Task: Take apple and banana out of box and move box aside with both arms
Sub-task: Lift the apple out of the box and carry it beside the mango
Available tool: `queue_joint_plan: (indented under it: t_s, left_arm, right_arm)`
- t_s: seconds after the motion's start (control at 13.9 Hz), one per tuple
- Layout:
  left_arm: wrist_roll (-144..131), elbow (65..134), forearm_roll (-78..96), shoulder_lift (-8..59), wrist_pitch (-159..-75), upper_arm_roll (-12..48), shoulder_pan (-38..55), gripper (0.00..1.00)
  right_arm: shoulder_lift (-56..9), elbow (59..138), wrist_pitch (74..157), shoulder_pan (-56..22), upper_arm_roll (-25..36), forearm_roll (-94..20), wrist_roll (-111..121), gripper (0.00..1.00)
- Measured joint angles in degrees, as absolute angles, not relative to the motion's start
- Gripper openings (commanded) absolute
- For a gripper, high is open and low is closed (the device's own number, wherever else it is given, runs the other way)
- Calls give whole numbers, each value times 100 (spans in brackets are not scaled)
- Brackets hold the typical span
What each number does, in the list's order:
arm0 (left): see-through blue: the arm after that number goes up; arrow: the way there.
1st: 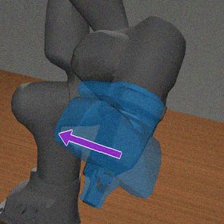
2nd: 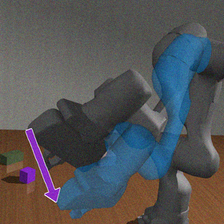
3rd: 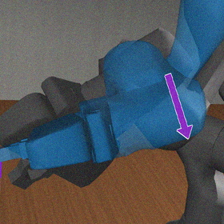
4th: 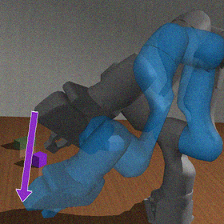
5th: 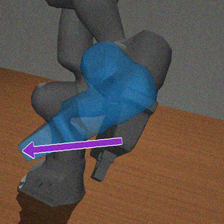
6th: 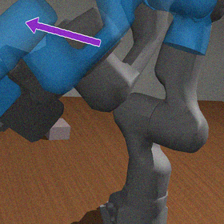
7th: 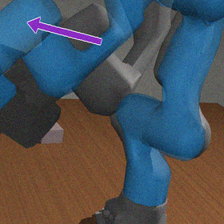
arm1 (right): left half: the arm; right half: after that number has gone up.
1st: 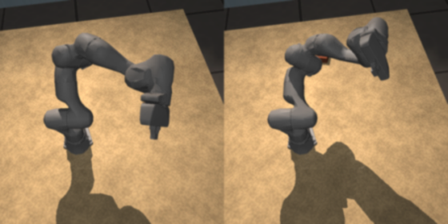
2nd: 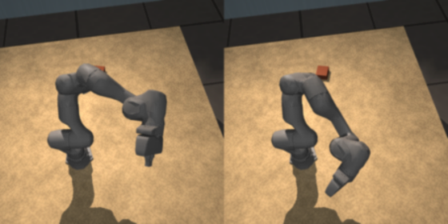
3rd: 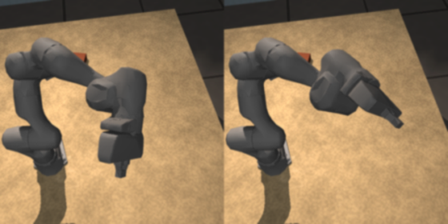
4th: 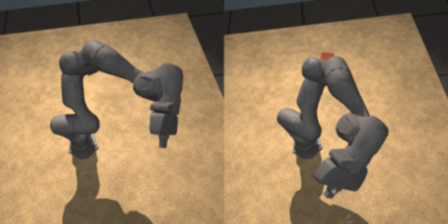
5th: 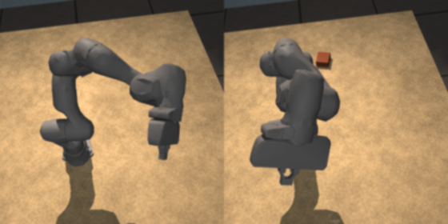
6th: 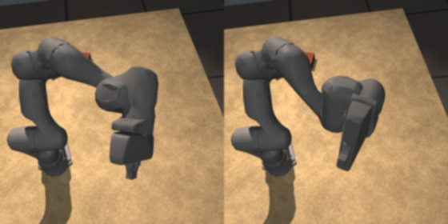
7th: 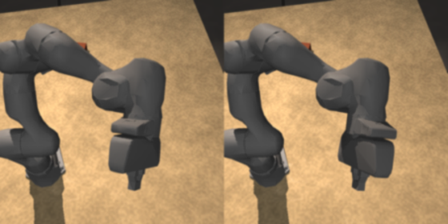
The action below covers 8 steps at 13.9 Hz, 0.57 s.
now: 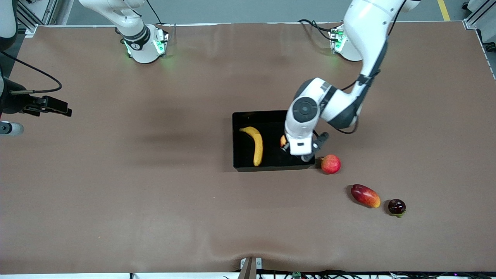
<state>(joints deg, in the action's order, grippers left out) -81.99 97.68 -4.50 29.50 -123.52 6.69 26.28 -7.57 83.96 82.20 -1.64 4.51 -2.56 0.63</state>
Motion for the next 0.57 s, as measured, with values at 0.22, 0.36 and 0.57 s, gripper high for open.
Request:
queue_joint_plan:
  t_s: [0.22, 0.36, 0.57]
  left_arm:
    - [-6992, 9189, -482, 2695, -11574, 642, 1696, 0]
    - [-5788, 9096, -488, 2581, -11412, 629, 962, 0]
    - [-3980, 9099, -489, 2562, -11376, 631, -97, 0]
  right_arm:
    - [-757, 8391, 8220, -163, 451, -256, 63, 100]
    - [-757, 8386, 8222, -164, 449, -256, 63, 100]
    - [-757, 8360, 8308, -162, 455, -251, 63, 100]
